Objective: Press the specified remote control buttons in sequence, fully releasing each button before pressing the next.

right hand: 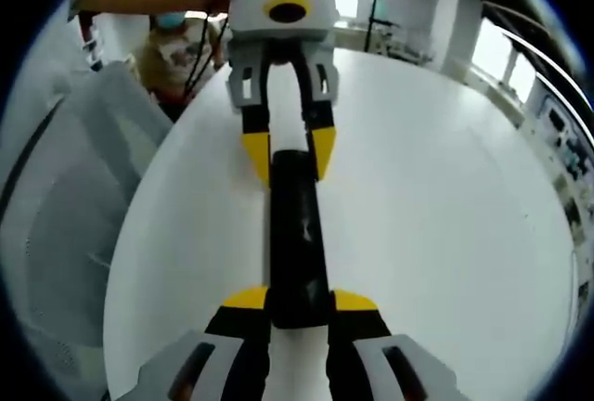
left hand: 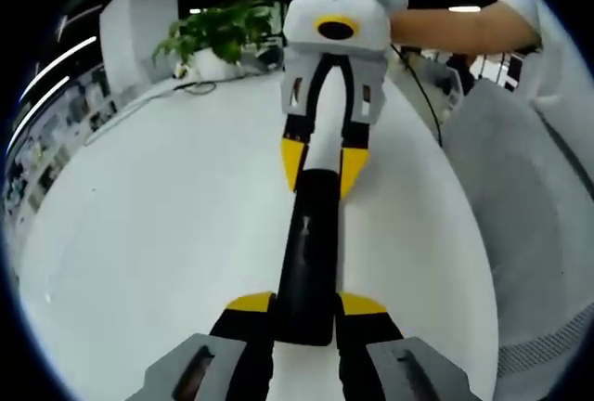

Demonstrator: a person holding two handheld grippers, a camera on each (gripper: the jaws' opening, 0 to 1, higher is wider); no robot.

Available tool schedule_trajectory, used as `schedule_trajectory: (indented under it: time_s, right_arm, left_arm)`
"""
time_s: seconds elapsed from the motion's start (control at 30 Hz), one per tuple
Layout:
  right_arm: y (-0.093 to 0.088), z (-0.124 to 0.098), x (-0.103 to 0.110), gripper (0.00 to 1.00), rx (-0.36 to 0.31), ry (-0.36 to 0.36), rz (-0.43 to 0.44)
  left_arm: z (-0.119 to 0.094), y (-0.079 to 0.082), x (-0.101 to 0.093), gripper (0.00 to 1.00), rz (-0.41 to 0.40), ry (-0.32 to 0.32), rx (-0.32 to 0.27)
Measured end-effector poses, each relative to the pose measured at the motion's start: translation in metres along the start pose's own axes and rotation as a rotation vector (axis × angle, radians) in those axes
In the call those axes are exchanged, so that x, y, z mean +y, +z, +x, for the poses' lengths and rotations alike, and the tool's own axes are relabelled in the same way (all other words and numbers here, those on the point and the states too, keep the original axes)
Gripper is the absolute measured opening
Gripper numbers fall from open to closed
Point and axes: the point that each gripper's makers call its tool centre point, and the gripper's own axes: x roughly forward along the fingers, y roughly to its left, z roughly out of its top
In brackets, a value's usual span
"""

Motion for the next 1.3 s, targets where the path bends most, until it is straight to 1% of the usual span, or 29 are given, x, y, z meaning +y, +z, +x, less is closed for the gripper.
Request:
schedule_trajectory:
  time_s: [0.53, 0.57, 0.67, 1.3]
  right_arm:
    - [-0.0022, 0.0022, 0.0012, 0.19, -0.004, 0.002, 0.005]
    - [-0.0027, 0.0024, 0.0012, 0.19, -0.001, 0.004, 0.006]
    - [-0.002, 0.0025, 0.0011, 0.19, -0.004, 0.005, 0.002]
    - [-0.0035, 0.0035, 0.0007, 0.19, -0.003, 0.005, -0.001]
  left_arm:
    - [0.0021, -0.002, 0.0007, 0.24, 0.007, -0.011, 0.008]
    - [0.0028, -0.0029, 0.0003, 0.24, 0.028, -0.013, 0.013]
    - [0.0037, -0.0041, -0.0007, 0.24, 0.023, -0.015, 0.021]
    - [0.0037, -0.0046, 0.0005, 0.24, 0.025, -0.015, 0.018]
